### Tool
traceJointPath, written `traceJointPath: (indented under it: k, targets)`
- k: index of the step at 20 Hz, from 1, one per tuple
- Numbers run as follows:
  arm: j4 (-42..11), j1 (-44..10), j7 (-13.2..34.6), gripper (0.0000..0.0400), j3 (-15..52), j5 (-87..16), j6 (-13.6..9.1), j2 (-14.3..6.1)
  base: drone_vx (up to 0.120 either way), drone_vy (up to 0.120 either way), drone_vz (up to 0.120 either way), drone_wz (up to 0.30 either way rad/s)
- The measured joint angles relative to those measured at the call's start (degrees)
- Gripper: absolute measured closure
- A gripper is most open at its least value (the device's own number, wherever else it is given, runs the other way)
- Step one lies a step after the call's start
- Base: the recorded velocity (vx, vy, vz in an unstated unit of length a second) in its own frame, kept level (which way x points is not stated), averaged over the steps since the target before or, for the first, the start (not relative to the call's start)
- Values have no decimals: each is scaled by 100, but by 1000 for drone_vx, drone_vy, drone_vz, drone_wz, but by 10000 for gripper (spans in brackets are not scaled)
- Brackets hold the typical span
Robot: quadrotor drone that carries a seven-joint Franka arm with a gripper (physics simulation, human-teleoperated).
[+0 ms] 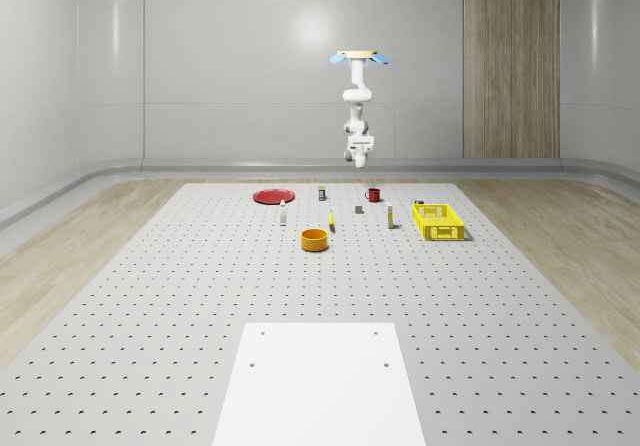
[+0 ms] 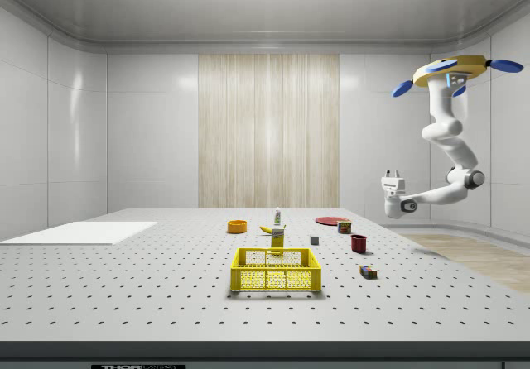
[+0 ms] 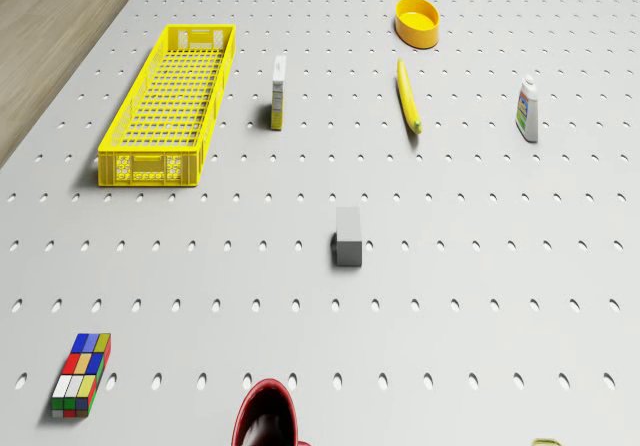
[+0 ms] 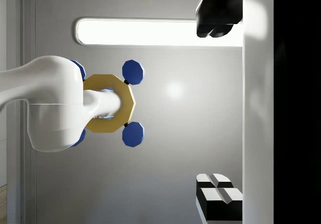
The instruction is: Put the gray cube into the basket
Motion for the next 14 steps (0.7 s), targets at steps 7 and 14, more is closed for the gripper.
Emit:
traceJointPath:
  k: [7,14]
  targets:
    - [-19,-5,0,0,9,-9,29,-20,120,0,0,0]
    - [-39,-15,3,0,35,-42,59,-41,29,0,-23,0]
